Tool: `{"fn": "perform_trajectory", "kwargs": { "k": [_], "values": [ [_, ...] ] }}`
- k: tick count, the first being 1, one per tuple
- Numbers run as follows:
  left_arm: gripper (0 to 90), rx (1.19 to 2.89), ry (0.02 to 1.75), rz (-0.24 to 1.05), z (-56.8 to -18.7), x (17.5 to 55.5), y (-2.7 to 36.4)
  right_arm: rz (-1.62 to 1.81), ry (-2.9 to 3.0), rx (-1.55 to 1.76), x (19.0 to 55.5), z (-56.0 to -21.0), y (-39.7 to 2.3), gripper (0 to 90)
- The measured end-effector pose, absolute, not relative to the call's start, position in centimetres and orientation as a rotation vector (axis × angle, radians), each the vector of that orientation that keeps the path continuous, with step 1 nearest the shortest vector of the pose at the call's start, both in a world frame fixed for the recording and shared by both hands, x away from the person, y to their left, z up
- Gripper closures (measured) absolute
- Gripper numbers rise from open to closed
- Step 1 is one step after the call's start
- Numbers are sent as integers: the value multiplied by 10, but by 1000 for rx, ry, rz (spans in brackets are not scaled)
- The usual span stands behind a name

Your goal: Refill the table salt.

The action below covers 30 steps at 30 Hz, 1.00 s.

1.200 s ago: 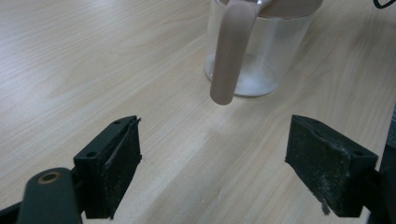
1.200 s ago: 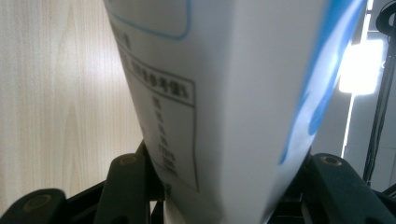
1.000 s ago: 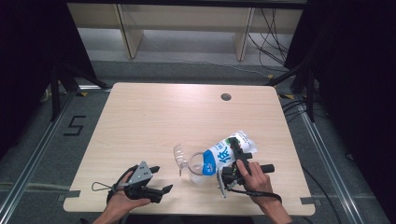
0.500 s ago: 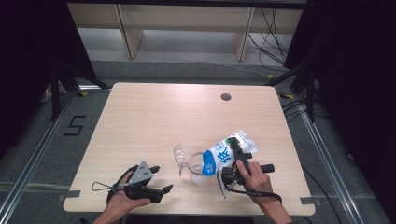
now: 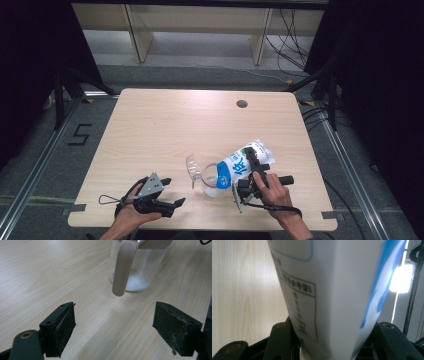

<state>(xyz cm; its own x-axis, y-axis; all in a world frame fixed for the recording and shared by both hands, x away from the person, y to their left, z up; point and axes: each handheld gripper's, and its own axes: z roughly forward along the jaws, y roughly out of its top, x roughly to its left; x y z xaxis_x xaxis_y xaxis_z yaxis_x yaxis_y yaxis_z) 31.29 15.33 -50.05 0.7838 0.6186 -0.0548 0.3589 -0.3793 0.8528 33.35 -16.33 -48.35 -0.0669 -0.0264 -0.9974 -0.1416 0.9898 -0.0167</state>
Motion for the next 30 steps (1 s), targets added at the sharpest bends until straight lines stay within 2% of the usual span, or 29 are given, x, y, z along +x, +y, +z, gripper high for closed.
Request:
{"fn": "perform_trajectory", "kwargs": {
  "k": [30],
  "values": [
    [173, 2021, 727, 328, -500, 313, 154, 109, 1614, -176, 335, -482, -163, 536]
  ]
}}
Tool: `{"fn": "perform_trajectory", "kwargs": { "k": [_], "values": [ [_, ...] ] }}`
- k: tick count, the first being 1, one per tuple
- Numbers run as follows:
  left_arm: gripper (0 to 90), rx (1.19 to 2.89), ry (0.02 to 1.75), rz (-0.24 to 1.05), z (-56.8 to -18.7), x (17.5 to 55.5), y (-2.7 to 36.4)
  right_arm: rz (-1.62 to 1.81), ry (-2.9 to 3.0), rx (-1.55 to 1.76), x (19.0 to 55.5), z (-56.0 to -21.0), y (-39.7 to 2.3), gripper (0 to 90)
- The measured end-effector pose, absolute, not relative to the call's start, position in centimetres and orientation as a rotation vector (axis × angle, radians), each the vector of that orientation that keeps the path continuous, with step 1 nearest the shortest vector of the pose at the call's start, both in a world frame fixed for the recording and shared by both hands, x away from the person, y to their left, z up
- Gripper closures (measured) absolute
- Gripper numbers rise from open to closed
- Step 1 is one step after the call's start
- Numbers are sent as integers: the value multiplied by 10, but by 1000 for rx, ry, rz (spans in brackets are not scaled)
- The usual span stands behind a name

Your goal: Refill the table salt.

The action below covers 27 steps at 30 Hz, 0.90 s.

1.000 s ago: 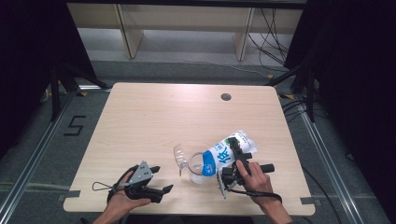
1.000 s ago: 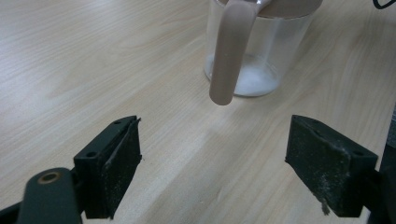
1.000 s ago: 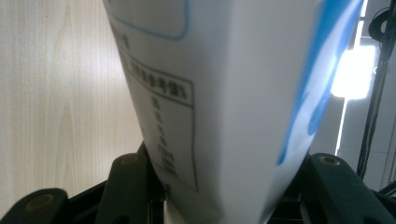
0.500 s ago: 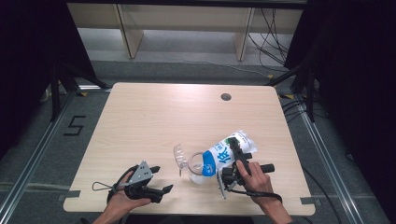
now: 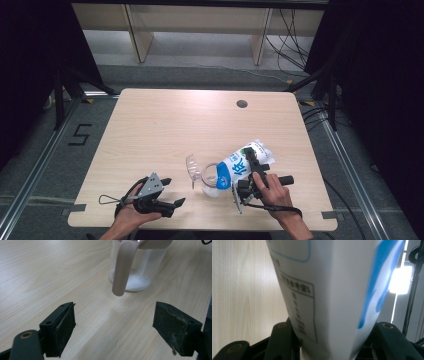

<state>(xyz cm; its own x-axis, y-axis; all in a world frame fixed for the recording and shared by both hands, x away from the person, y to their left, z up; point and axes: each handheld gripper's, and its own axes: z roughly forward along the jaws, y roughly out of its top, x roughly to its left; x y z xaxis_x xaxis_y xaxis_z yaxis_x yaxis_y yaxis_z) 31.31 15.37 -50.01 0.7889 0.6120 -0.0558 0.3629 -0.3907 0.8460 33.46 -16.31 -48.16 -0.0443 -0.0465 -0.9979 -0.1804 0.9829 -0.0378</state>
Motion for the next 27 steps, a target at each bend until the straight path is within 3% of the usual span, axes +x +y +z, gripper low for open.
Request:
{"fn": "perform_trajectory", "kwargs": {
  "k": [27],
  "values": [
    [173, 2006, 748, 324, -501, 312, 152, 109, 1618, -142, 336, -483, -165, 541]
  ]
}}
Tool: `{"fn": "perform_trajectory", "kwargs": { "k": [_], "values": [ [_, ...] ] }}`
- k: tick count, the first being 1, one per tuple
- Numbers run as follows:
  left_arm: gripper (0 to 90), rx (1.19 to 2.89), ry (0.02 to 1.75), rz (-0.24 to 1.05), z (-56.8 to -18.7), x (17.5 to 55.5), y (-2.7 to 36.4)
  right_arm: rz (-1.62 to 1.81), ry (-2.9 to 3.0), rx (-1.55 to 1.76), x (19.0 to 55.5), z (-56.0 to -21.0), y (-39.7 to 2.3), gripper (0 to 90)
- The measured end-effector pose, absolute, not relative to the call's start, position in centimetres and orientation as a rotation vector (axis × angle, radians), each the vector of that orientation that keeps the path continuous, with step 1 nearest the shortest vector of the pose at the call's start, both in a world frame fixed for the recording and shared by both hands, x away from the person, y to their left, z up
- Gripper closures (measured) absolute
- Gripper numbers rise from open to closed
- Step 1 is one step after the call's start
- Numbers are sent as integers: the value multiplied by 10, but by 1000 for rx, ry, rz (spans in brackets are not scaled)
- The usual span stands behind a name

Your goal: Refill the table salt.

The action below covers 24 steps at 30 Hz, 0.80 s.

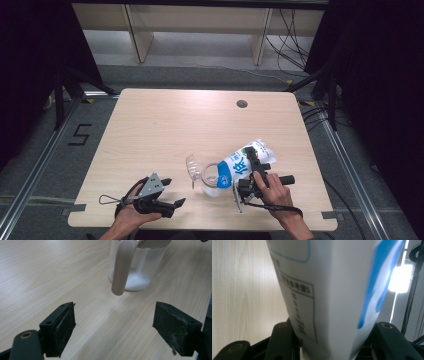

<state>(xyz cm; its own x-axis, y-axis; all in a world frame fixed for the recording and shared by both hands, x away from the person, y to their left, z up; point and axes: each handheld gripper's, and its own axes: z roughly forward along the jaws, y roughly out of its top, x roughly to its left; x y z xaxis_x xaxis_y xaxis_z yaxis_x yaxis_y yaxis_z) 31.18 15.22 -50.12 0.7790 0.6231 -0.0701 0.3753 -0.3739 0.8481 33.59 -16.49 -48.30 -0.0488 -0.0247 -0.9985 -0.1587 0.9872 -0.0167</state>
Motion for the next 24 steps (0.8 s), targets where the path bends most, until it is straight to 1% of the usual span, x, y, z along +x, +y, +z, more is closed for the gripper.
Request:
{"fn": "perform_trajectory", "kwargs": {
  "k": [20, 24],
  "values": [
    [173, 2013, 745, 326, -501, 312, 153, 83, 1596, -205, 337, -479, -164, 545],
    [173, 2010, 748, 323, -501, 312, 152, 99, 1604, -178, 336, -481, -165, 547]
  ]
}}
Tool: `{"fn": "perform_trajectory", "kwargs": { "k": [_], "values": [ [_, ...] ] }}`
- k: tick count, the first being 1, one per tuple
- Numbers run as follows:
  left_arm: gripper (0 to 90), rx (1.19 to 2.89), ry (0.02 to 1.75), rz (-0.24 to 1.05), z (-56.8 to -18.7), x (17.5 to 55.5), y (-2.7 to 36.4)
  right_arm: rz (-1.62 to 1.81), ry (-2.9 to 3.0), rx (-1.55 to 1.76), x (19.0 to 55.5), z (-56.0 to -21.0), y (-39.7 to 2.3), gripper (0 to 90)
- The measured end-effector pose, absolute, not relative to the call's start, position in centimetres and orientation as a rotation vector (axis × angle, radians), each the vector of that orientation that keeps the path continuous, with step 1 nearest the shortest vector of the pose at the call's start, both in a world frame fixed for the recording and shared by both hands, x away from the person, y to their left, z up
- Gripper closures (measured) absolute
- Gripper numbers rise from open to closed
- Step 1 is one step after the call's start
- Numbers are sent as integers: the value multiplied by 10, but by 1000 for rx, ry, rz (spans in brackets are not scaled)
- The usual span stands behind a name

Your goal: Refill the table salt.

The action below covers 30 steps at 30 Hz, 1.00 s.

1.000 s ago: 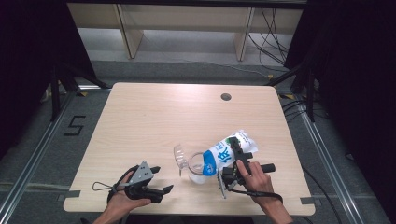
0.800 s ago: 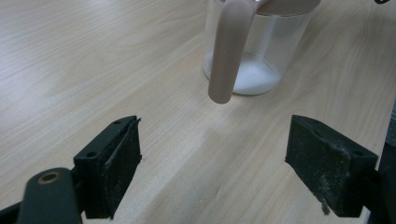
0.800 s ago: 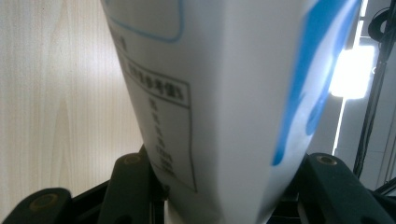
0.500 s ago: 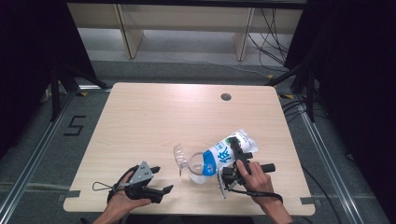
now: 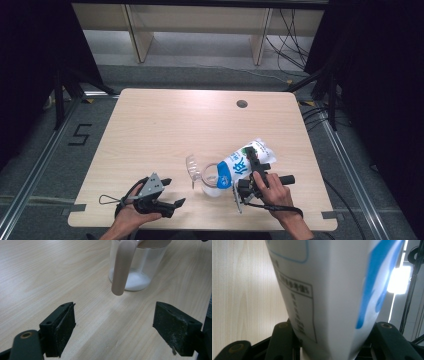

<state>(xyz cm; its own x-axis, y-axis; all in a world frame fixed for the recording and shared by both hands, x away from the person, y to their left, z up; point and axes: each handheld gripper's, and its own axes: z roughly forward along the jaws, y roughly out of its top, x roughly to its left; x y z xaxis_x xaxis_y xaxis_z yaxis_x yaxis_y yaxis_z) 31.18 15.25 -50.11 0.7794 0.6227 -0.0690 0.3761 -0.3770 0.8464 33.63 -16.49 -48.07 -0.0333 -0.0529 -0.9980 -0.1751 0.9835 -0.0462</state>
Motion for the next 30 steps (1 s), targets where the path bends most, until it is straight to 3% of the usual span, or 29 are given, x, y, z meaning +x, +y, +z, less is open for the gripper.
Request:
{"fn": "perform_trajectory", "kwargs": {
  "k": [30],
  "values": [
    [173, 2008, 741, 317, -501, 312, 152, 77, 1600, -187, 337, -479, -166, 558]
  ]
}}
